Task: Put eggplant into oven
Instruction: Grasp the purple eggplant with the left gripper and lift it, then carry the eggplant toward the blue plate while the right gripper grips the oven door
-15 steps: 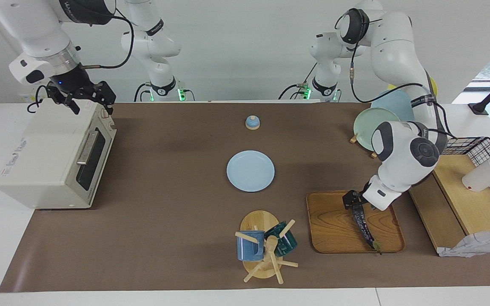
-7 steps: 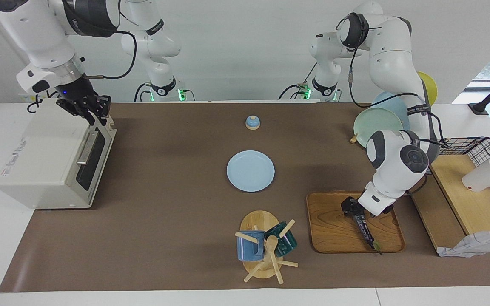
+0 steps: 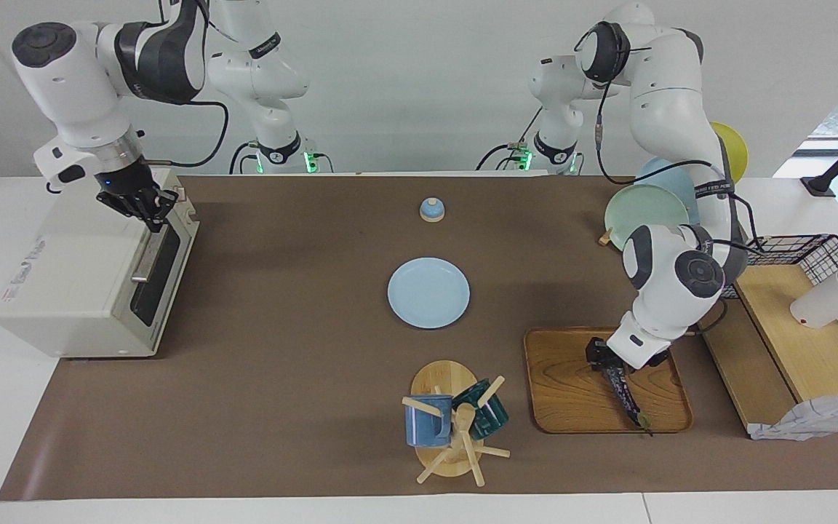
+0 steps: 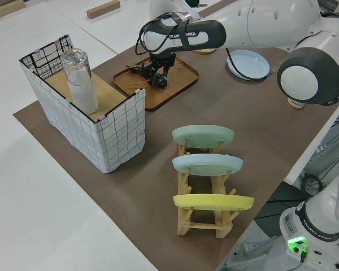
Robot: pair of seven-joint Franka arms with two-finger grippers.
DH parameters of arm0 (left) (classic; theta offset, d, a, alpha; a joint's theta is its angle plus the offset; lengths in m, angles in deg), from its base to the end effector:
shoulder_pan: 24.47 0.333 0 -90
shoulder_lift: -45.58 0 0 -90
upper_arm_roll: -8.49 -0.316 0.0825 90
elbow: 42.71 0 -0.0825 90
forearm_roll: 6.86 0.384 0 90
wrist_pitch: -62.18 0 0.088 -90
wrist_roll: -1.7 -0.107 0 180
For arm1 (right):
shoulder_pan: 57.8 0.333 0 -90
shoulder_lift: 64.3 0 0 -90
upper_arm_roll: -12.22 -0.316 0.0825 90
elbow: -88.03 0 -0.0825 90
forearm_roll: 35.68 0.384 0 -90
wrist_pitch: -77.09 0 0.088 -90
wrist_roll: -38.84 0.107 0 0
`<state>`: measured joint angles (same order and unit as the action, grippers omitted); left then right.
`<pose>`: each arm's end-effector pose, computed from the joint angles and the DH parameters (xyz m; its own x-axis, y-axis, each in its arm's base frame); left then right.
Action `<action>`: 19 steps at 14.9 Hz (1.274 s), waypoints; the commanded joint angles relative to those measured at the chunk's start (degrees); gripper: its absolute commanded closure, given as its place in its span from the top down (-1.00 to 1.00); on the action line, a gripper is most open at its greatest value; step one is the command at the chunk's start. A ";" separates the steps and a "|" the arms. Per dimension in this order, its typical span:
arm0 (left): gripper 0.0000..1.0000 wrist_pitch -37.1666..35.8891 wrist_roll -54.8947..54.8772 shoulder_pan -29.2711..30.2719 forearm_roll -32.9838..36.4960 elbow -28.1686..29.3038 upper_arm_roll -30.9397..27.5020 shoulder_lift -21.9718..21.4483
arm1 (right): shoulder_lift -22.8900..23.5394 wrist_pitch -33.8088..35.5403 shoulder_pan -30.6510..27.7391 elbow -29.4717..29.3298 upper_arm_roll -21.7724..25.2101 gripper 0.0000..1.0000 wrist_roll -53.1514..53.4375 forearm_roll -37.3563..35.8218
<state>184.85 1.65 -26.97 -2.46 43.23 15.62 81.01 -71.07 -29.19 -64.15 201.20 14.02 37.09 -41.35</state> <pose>0.7045 -0.1013 0.3108 0.9824 -0.1845 0.0279 -0.1847 -0.9828 0.0062 0.5178 -0.0825 0.5204 0.9965 -0.0838 -0.0061 -0.0829 -0.9924 0.0909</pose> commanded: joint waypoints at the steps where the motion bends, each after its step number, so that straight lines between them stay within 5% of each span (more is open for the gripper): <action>1: 0.14 0.02 -0.13 -0.50 1.31 1.60 -0.36 -1.33 | 0.08 -2.18 -1.38 2.85 -0.39 -1.00 -0.72 -1.88; 4: -0.99 -1.46 -0.21 -0.49 1.40 1.17 -0.27 -1.42 | 1.40 -4.55 -2.18 3.72 -0.48 -1.00 -1.15 -2.85; 9: -1.00 -3.49 0.31 -0.67 0.18 -0.07 -0.10 -2.38 | 2.37 -5.35 -2.18 3.99 -0.48 -1.00 -1.33 -5.67; 19: -1.00 -19.46 1.53 -2.68 -9.58 1.25 0.08 -17.22 | 4.03 -11.67 -1.39 6.45 -0.66 -1.00 -0.72 -5.23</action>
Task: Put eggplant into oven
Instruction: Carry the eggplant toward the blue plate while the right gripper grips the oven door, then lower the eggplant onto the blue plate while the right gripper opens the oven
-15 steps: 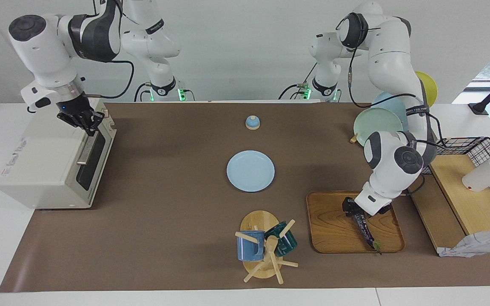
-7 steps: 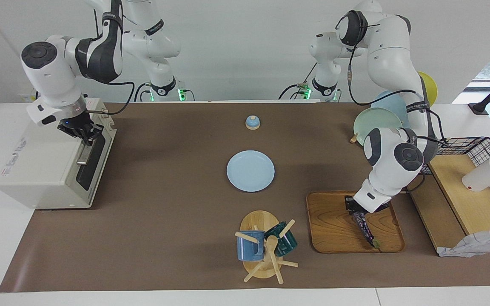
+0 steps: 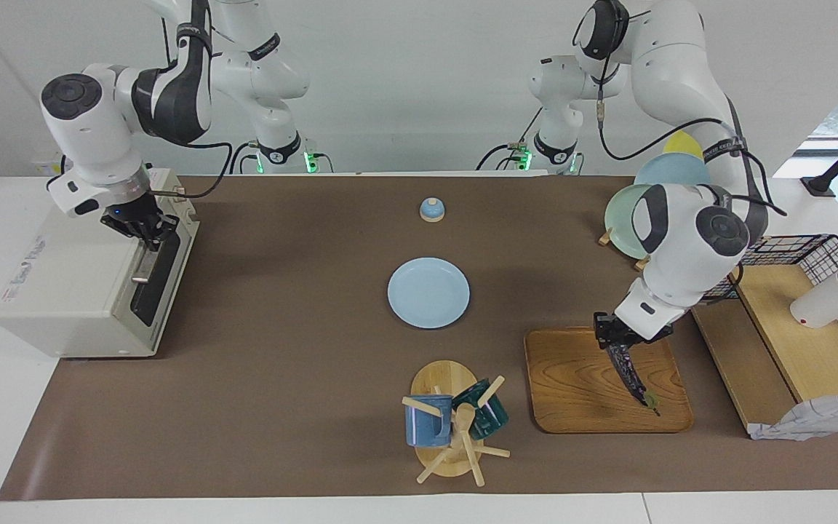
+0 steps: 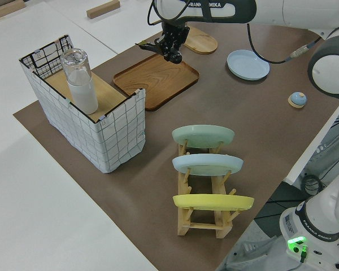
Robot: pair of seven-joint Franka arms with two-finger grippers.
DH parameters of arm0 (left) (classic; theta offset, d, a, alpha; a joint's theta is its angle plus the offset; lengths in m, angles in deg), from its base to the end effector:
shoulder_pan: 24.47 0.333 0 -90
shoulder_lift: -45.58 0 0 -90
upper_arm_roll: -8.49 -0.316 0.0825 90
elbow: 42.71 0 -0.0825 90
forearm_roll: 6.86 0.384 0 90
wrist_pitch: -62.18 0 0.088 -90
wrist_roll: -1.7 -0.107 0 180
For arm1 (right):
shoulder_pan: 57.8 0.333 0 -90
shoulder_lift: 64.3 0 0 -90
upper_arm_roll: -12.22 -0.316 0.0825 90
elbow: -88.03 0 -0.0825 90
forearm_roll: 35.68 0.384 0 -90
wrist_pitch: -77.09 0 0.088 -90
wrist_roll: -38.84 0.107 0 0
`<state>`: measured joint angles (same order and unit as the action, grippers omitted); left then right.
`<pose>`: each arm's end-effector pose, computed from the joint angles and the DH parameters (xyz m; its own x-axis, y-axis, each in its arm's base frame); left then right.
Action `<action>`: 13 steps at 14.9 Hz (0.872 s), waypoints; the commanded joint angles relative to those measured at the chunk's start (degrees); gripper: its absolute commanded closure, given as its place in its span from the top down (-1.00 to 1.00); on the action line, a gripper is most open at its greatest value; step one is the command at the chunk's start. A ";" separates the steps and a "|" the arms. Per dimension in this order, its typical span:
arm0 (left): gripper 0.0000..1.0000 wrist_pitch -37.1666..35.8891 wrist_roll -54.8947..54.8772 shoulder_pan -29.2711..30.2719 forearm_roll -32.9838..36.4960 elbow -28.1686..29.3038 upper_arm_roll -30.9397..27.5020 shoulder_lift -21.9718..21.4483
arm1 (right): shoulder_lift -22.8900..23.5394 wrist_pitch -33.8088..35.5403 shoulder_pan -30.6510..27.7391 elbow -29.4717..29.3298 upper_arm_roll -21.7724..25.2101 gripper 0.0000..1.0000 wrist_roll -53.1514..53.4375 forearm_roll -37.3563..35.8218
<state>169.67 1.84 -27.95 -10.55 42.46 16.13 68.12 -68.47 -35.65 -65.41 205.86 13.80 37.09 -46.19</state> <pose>0.6643 -0.1225 0.4500 0.9869 -0.1616 -0.0025 -0.1603 -0.9807 0.1121 0.5221 -0.0967 0.4682 0.9979 -0.0595 -0.0269 -0.0543 -0.9849 0.1644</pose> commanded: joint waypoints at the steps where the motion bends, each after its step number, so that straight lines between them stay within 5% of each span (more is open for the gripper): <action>1: -1.00 -6.49 3.27 -2.40 -1.59 2.02 -0.43 -5.82 | 1.96 -5.91 -0.13 1.80 -0.43 -1.00 -0.63 -0.04; 6: -1.00 -10.47 9.08 -8.10 -3.61 5.52 -0.43 -12.33 | 4.77 -9.69 2.77 1.88 -0.61 -1.00 4.19 0.14; 13: -1.00 -2.48 13.05 -18.65 -3.87 17.47 -0.35 -17.53 | 7.85 -13.38 4.97 1.88 -0.61 -1.00 7.55 7.07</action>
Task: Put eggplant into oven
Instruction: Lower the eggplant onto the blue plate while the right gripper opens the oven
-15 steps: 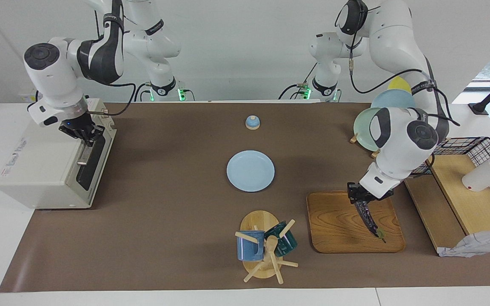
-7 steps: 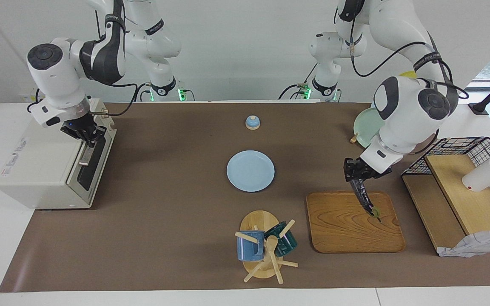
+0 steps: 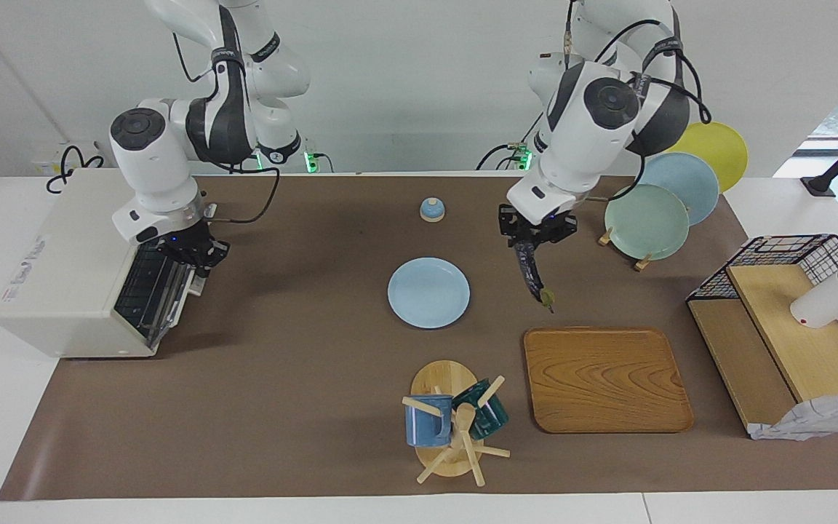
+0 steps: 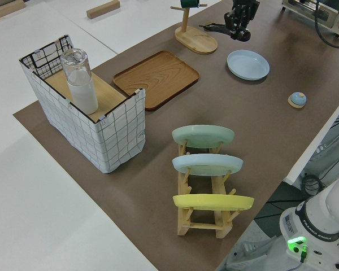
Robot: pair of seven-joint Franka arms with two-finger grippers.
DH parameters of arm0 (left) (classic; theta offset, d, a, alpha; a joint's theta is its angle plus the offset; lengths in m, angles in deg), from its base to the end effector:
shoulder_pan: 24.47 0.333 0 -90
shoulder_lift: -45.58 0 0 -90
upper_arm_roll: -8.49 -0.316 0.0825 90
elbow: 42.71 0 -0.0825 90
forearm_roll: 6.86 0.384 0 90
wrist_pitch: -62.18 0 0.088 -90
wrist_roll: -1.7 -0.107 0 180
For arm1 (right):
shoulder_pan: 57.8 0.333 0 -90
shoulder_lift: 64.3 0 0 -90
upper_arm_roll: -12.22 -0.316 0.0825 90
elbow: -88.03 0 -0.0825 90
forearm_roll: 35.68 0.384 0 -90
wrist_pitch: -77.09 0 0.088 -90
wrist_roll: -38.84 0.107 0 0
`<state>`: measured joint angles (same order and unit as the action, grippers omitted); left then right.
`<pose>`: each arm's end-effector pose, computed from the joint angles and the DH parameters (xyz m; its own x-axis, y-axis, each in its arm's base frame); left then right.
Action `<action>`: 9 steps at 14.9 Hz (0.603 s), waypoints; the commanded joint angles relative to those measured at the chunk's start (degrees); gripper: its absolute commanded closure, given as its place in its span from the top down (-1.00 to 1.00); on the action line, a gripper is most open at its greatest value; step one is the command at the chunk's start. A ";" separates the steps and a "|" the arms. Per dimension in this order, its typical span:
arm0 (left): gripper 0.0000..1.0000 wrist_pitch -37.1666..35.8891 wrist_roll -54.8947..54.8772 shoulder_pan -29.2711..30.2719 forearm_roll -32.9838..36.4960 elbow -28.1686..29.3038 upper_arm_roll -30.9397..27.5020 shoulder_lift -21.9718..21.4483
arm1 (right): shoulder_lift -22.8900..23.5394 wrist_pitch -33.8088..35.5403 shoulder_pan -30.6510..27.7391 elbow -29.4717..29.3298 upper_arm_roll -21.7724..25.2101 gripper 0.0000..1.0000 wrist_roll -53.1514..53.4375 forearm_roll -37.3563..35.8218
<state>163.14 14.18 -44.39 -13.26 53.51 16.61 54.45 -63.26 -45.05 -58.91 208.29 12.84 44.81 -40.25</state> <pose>0.5293 -0.2878 0.5008 0.9640 -0.2472 -0.0983 -0.2363 -0.9654 0.1107 0.5485 -0.0200 0.4129 0.9956 -0.0916 0.0202 -0.0928 -0.9935 0.0665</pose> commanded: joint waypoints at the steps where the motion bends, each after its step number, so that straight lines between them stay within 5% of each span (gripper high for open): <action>1: -1.00 5.72 1.76 -3.80 -1.86 7.57 -0.91 -3.86 | 2.73 -5.29 -1.53 -0.38 0.35 -1.00 -0.17 2.01; 4: -1.00 14.40 5.45 -7.59 -2.30 12.84 -0.91 -3.51 | 2.39 -8.19 -1.36 2.07 -0.09 -1.00 -0.79 2.19; 9: -1.00 23.73 9.24 -11.90 -2.39 13.91 -0.91 1.48 | 1.51 -8.99 -1.45 4.63 -1.15 -1.00 -6.23 2.28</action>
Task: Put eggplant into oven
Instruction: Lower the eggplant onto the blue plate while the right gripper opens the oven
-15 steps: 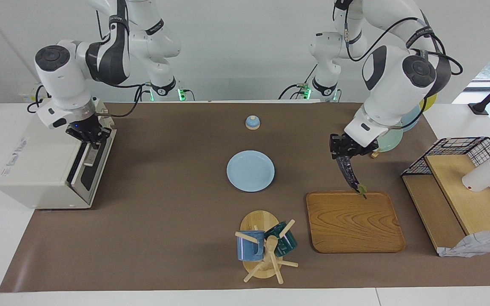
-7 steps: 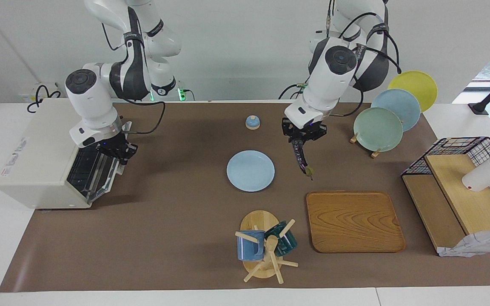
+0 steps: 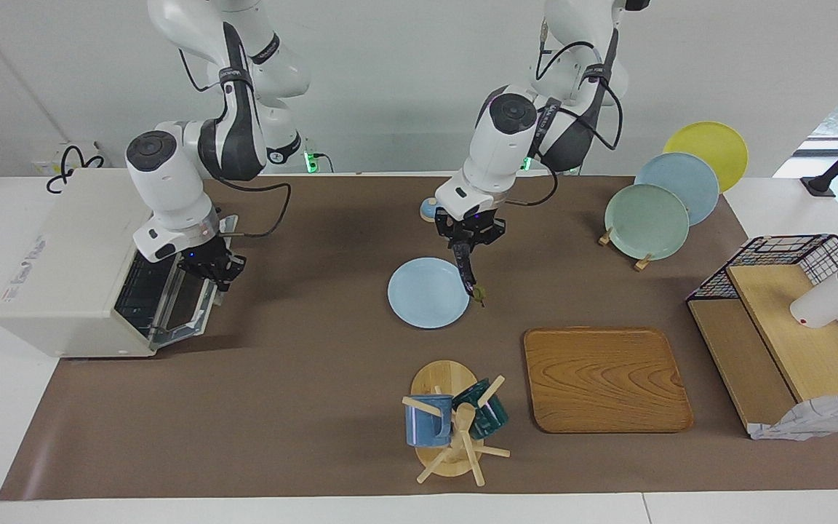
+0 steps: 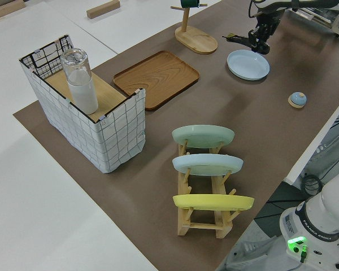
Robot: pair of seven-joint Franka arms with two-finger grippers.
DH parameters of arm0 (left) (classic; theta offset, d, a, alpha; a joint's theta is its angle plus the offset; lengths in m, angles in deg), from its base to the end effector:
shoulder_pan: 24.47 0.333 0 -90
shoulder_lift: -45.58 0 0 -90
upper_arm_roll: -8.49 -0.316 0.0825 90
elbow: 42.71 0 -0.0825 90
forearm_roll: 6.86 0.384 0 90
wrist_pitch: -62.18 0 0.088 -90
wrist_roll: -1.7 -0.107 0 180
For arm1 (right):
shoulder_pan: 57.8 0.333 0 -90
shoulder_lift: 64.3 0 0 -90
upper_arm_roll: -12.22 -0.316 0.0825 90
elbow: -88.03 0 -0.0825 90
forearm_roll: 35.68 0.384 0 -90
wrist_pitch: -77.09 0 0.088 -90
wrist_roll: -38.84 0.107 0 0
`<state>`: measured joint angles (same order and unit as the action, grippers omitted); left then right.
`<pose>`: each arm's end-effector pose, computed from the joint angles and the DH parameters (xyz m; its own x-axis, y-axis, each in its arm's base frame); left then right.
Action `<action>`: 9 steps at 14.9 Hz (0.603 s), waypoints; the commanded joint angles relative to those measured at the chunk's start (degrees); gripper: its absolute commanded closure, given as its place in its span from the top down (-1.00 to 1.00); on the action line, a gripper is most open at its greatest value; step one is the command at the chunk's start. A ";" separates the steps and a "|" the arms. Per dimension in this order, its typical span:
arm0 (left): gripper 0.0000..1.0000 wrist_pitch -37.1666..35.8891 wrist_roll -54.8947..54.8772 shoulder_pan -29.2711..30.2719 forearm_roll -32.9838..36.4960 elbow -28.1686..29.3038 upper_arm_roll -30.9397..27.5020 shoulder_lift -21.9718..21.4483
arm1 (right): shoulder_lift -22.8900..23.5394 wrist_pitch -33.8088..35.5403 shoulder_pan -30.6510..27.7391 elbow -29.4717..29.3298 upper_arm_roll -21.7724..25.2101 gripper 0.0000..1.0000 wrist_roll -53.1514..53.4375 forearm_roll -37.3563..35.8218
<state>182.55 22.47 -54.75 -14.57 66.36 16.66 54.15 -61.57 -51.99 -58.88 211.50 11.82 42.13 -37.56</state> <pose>0.4679 -0.3759 0.4268 0.9709 -0.2395 -0.0088 -0.2357 -0.9608 0.1463 0.5493 -0.0074 0.3821 0.9975 -0.0486 0.0514 -0.0498 -0.9985 0.0232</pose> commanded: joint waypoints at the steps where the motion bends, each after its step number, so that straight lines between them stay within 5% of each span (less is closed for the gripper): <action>1: -1.00 6.60 1.56 -2.50 -1.08 0.80 -0.96 3.71 | -0.63 -2.14 -1.47 2.12 -0.13 -1.00 -4.34 -0.32; 5: -1.00 12.07 3.59 -5.06 -1.00 -0.52 -1.05 9.78 | -1.42 -6.52 -1.38 5.55 -0.83 -1.00 -4.61 0.29; 9: -1.00 12.16 3.06 -5.06 -0.91 -0.96 -1.05 10.67 | -1.77 -8.12 -1.38 6.79 -0.83 -1.00 -4.61 0.56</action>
<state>194.62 25.84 -59.24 -14.63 66.26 16.38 64.93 -61.62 -59.27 -58.87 215.96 10.86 39.69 -37.52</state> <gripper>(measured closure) 0.586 0.991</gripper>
